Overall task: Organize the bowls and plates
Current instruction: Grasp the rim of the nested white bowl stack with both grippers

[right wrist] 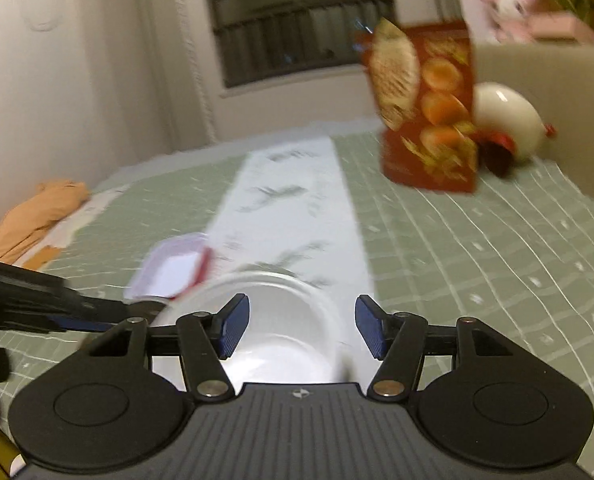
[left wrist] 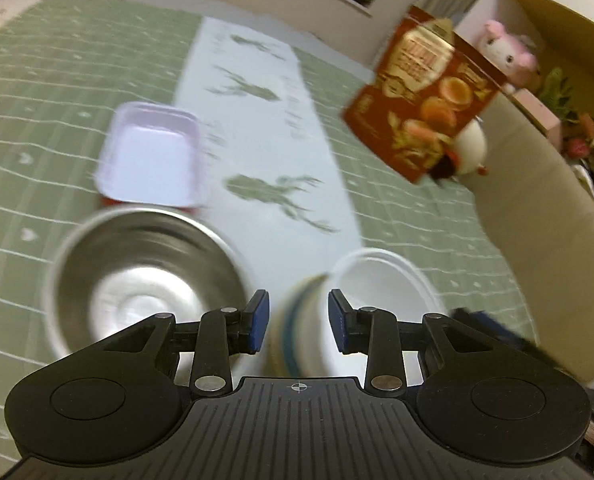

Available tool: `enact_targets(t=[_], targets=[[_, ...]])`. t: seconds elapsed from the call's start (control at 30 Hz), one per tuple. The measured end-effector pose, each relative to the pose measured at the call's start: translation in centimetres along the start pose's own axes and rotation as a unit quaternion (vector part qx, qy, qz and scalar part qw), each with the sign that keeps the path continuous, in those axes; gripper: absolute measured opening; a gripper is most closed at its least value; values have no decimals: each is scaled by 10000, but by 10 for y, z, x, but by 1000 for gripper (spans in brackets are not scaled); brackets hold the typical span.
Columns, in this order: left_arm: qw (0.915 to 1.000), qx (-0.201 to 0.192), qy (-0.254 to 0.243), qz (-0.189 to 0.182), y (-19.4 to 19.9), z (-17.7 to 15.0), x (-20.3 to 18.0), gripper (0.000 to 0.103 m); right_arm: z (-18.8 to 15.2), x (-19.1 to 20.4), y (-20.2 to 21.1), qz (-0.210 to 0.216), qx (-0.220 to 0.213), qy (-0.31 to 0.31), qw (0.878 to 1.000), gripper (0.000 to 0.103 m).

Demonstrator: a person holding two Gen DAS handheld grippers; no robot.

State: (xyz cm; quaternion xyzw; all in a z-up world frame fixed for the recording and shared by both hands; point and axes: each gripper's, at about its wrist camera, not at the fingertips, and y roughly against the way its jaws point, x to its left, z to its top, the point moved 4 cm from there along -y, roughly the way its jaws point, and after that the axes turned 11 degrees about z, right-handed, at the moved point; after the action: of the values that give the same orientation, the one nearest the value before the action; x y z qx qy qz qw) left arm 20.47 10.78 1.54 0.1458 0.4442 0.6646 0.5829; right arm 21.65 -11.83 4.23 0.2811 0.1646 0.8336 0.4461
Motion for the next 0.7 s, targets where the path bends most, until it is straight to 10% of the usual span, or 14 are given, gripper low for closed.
enact_targets(t=[0.4,0.7], targets=[[9940,395,-442,920,-44,-16,-16,36,-22,-42,-36,651,879,-560,9924,59],[9953,849,2,472,-63,-18,-4,43,-44,-40,-58,1030,1377,-797,9819,61]])
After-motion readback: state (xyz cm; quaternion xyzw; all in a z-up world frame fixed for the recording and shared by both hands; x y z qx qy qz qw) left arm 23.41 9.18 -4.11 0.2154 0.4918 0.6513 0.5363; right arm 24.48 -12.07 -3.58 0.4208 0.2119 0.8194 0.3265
